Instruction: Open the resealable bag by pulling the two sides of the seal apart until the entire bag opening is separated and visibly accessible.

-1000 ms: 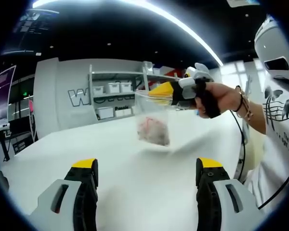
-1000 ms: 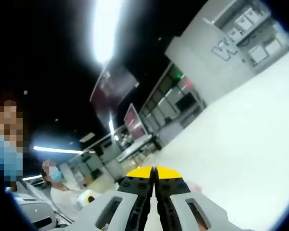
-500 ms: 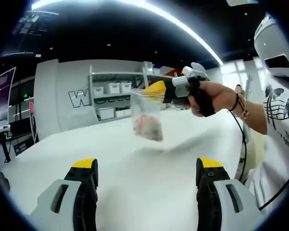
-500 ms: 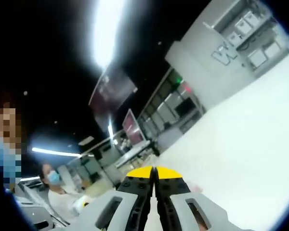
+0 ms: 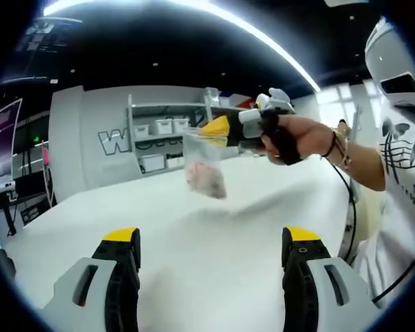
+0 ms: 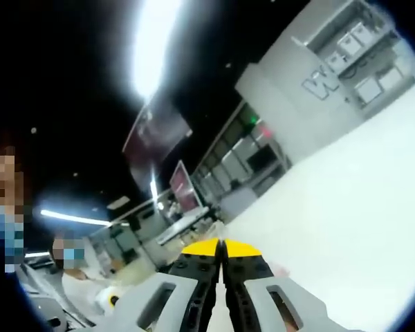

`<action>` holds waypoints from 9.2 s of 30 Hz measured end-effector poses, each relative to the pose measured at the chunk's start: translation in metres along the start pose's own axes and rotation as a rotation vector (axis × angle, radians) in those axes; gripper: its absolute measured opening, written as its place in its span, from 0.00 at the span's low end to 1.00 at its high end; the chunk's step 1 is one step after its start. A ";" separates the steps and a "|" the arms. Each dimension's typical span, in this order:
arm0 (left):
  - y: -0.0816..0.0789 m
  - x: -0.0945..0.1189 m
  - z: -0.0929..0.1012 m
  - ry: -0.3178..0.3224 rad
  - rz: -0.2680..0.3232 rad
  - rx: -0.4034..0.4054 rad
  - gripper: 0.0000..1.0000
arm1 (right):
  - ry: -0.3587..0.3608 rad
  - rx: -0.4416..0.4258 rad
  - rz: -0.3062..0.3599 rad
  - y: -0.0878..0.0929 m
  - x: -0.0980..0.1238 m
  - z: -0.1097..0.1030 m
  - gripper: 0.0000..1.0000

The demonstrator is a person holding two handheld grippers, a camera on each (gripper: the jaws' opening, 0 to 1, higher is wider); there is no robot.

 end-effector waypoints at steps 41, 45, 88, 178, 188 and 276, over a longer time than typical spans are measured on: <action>-0.001 -0.001 0.000 -0.005 0.009 -0.018 0.84 | 0.106 0.077 -0.057 -0.029 -0.024 0.040 0.00; -0.001 -0.001 0.000 -0.004 0.008 -0.019 0.84 | 0.113 0.083 -0.058 -0.032 -0.026 0.044 0.00; 0.000 0.000 -0.001 -0.015 0.023 -0.023 0.84 | 0.199 0.139 -0.083 -0.057 -0.041 0.080 0.00; -0.001 0.001 -0.004 -0.010 0.035 -0.029 0.84 | 0.429 0.190 -0.128 -0.122 -0.099 0.180 0.00; -0.001 0.000 -0.003 -0.011 0.035 -0.029 0.84 | 0.443 0.192 -0.143 -0.124 -0.105 0.189 0.00; -0.004 0.003 -0.008 -0.008 0.070 -0.013 0.83 | 0.408 0.647 -0.413 -0.014 -0.151 0.171 0.27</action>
Point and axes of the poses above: the point that each gripper's makers call its tool centre point, and the gripper's own axes: x roughly backward along the fingers, z roughly to its right, y roughly out of its underside, the point moved 8 cm from there along x, roughly backward along the fingers, and after that the axes turned 1 degree about -y, right-handed, at the moved point
